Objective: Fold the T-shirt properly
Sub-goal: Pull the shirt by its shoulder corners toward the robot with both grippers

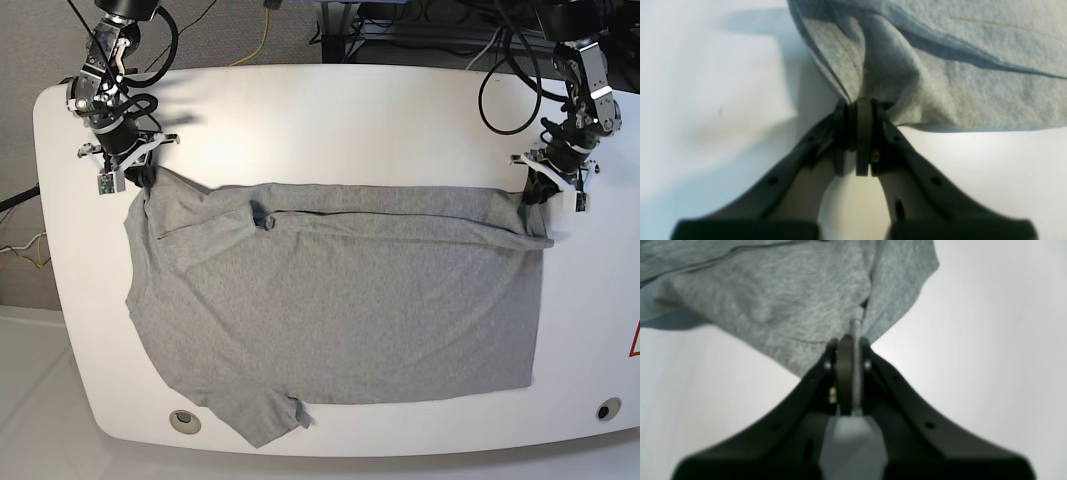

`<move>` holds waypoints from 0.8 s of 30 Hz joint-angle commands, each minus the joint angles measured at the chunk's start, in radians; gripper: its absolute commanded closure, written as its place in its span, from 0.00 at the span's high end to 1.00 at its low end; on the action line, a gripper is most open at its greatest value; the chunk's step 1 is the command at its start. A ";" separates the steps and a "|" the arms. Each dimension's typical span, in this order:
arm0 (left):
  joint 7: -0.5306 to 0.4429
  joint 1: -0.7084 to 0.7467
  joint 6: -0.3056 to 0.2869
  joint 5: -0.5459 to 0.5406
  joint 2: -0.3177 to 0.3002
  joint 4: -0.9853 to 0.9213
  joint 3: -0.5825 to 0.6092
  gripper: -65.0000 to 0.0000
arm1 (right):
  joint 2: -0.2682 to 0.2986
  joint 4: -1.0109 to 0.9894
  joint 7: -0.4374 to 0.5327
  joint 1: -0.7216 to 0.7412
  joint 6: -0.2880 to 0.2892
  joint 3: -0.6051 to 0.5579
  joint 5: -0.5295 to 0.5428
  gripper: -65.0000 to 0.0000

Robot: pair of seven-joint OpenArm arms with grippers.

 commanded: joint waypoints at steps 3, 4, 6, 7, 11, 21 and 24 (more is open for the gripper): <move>0.096 0.068 0.012 0.054 -0.020 0.041 -0.003 0.00 | -0.005 0.047 -0.026 -0.044 0.007 0.005 -0.008 0.00; 0.099 0.100 0.015 0.052 -0.026 0.068 -0.005 0.00 | -0.010 0.069 -0.027 -0.070 0.005 0.008 -0.010 0.00; 0.103 0.146 0.018 0.050 -0.036 0.107 -0.008 0.00 | -0.016 0.100 -0.028 -0.107 0.004 0.013 -0.012 0.00; 0.105 0.160 0.019 0.050 -0.039 0.120 -0.010 0.00 | -0.018 0.108 -0.029 -0.118 0.004 0.014 -0.011 0.00; 0.110 0.213 0.021 0.049 -0.050 0.172 -0.016 0.00 | -0.026 0.145 -0.030 -0.162 0.004 0.020 -0.008 0.00; 0.125 0.327 0.025 0.061 -0.067 0.292 -0.012 0.00 | -0.037 0.316 -0.025 -0.327 0.000 0.008 0.007 0.00; 0.121 0.367 0.026 0.060 -0.065 0.322 -0.013 0.00 | -0.043 0.349 -0.016 -0.366 -0.002 0.013 0.002 0.00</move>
